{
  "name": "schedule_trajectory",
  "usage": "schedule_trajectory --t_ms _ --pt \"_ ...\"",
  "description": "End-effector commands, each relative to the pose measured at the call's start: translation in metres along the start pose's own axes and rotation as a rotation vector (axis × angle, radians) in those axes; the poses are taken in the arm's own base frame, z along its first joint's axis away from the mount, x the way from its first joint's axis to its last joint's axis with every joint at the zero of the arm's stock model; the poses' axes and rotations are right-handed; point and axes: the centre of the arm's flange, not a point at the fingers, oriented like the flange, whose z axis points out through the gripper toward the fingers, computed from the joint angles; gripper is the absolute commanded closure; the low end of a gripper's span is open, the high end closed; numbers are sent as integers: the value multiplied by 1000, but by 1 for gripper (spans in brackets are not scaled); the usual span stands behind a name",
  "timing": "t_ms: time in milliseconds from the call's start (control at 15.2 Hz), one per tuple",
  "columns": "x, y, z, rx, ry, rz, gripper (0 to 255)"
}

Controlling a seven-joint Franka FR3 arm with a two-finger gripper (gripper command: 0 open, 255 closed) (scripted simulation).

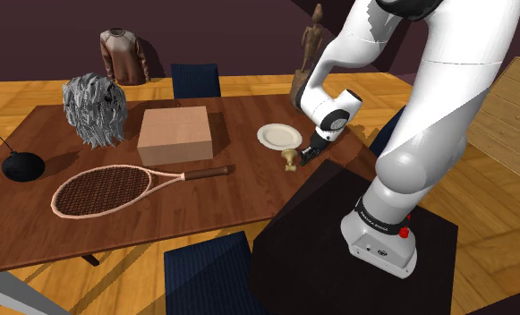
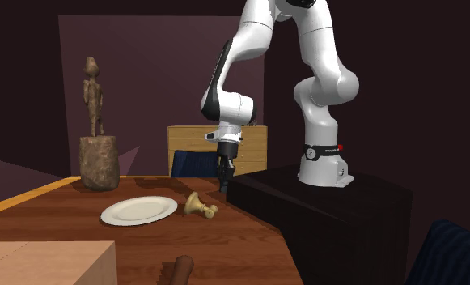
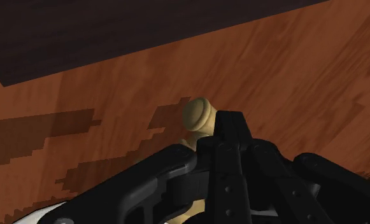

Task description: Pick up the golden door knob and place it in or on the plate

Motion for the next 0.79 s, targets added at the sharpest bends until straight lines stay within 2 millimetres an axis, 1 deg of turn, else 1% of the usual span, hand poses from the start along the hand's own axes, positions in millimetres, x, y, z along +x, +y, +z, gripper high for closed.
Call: schedule_trajectory --t_ms 0,198,330,396,726 --pt "0 0 0 0 0 0 0" --pt "36 -34 23 -197 14 272 0" --pt "64 -48 41 -329 24 453 0" --pt "70 -50 45 -356 26 491 0" --pt "68 -41 70 -356 26 491 0"
